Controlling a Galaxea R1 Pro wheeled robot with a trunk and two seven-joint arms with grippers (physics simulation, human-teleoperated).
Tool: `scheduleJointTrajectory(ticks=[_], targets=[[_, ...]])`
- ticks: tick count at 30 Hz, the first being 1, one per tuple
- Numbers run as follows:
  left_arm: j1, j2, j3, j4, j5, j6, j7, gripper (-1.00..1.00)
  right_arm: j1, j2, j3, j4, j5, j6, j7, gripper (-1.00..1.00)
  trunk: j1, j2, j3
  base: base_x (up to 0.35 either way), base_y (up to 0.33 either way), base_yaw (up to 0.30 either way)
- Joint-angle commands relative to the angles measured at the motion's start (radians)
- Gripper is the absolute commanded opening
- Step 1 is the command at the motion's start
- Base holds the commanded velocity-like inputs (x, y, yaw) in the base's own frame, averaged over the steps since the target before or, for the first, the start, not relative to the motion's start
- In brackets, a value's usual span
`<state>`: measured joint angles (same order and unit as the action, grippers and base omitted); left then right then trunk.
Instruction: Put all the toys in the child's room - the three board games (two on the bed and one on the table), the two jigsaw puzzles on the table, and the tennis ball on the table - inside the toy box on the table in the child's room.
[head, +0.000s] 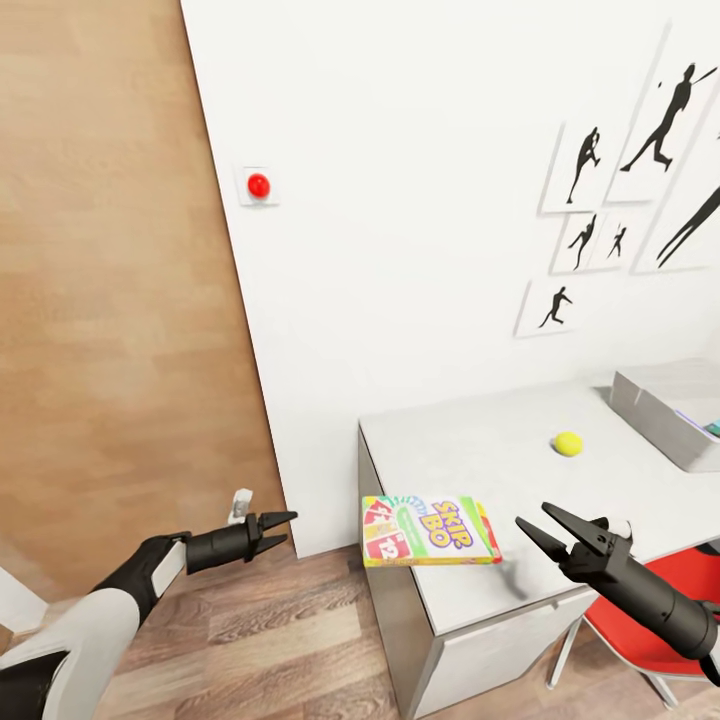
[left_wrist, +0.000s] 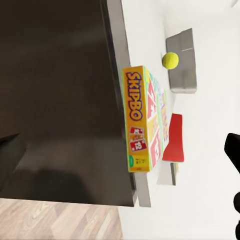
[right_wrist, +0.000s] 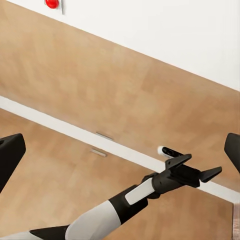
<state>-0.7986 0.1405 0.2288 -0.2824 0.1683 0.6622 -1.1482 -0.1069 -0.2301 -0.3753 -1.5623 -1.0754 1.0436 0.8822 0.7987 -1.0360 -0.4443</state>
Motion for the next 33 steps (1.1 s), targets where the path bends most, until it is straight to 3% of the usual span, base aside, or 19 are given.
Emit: scheduleJointTrajectory(ticks=[1, 6, 21, 33], targets=[[-0.001, -0.001, 0.000, 0.001, 0.005, 0.008, -0.001, 1.00, -0.001, 0.000, -0.001, 0.000, 0.003, 0.004, 0.005, 1.00, 0.004, -0.008, -0.004, 0.000, 0.000, 0.000], [-0.001, -0.004, 0.000, 0.003, 0.005, 0.008, -0.001, 1.00, -0.001, 0.000, -0.001, 0.001, 0.003, 0.004, 0.005, 1.00, 0.023, -0.043, -0.020, 0.000, 0.000, 0.000], [-0.001, -0.011, 0.001, 0.003, 0.004, 0.004, -0.001, 1.00, -0.001, 0.000, -0.002, 0.001, 0.003, 0.004, 0.005, 1.00, 0.023, -0.043, -0.020, 0.000, -0.003, 0.000], [-0.001, -0.015, 0.001, 0.003, 0.003, 0.000, -0.001, 1.00, -0.001, 0.000, -0.002, 0.001, 0.003, 0.004, 0.006, 1.00, 0.023, -0.043, -0.020, -0.013, -0.249, 0.000]])
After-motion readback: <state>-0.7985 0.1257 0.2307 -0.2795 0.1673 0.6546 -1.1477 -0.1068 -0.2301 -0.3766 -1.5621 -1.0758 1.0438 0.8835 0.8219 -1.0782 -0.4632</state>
